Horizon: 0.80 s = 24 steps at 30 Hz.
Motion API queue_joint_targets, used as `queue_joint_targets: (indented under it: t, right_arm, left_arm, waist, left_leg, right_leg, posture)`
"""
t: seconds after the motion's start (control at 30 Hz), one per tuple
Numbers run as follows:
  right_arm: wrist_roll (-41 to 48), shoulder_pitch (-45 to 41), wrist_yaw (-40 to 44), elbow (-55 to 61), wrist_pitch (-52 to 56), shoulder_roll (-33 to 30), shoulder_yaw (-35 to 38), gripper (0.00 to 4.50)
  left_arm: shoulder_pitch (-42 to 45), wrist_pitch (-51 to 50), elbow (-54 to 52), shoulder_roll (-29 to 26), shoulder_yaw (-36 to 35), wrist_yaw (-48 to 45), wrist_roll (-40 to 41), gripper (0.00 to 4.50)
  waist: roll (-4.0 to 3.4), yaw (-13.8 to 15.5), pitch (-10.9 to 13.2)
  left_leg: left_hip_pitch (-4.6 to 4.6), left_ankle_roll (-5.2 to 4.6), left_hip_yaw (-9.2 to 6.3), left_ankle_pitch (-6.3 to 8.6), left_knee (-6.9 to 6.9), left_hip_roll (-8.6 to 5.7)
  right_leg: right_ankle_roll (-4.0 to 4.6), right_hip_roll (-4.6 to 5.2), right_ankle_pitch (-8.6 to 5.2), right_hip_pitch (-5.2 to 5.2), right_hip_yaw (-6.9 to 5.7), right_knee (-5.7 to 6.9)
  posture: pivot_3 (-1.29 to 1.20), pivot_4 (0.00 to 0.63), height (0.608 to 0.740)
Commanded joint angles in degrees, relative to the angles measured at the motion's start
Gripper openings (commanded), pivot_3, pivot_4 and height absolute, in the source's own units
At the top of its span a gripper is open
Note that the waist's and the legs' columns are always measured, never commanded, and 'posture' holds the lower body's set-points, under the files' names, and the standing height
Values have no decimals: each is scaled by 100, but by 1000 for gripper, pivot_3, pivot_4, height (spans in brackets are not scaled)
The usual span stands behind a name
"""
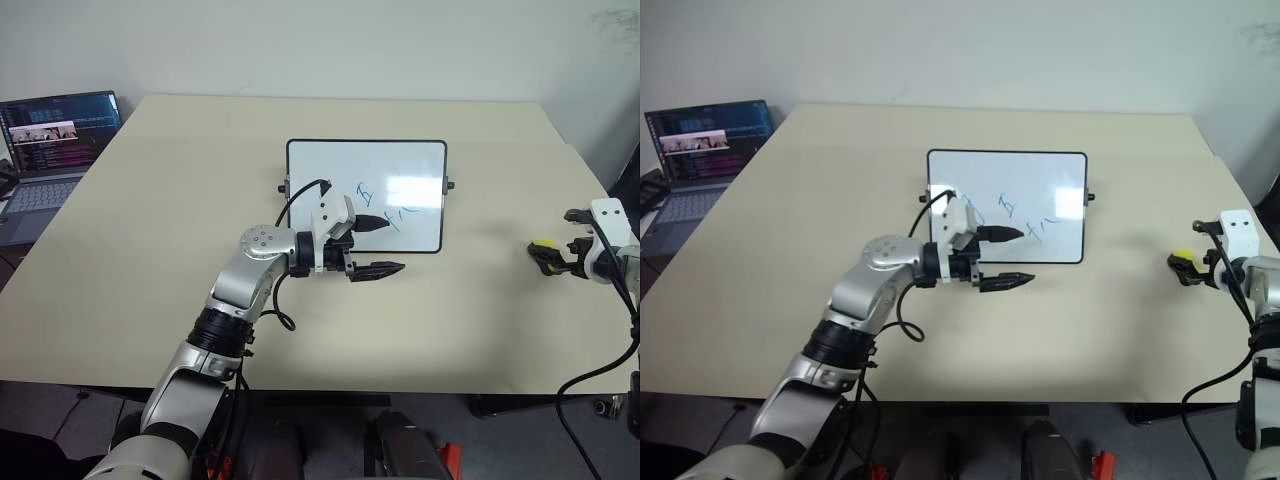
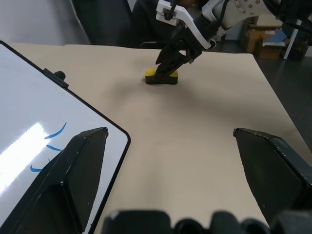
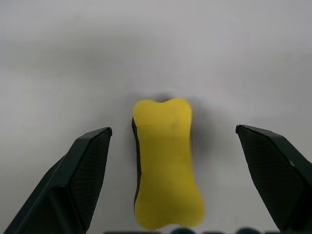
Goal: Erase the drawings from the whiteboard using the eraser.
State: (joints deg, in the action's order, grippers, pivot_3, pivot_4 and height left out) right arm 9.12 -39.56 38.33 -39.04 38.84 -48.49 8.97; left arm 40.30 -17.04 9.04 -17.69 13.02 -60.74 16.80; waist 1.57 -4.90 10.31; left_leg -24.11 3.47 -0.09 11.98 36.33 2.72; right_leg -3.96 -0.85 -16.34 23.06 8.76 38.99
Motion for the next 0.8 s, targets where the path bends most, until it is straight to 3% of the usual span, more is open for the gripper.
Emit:
queue_joint_targets:
  t: [0.03, 0.13, 0.23, 0.8]
  right_arm:
    - [8, -141, -37, 66, 44, -62, 73, 4309]
    - [77, -43, 277, 271, 13, -6, -22, 4309]
    - [-39, -205, -149, 17, 72, 105, 57, 4309]
    - [-143, 47, 158, -118, -291, 17, -15, 4309]
  left_arm:
    - [47, 65, -203, -18, -108, -35, 76, 4500]
    - [77, 62, -160, -65, -80, -144, 78, 4500]
    - [137, 70, -126, -93, -70, -253, 77, 4500]
    - [117, 101, -142, -80, -71, -342, 68, 4500]
  waist:
    - [0, 0, 0]
    - [0, -1, 0]
    - [0, -9, 0]
    - [0, 1, 0]
  left_leg:
    - [0, 0, 0, 0, 0, 0]
    - [0, 0, 0, 0, 0, 0]
    - [1, 0, 0, 0, 0, 0]
    - [-1, 0, 0, 0, 0, -1]
  right_leg:
    - [0, 0, 0, 0, 0, 0]
    - [0, 0, 0, 0, 0, 0]
    - [0, 0, 0, 0, 0, 0]
    - [0, 1, 0, 0, -1, 0]
  posture:
    - [0, 150, 740]
    - [0, 150, 740]
    - [0, 150, 740]
    - [0, 150, 740]
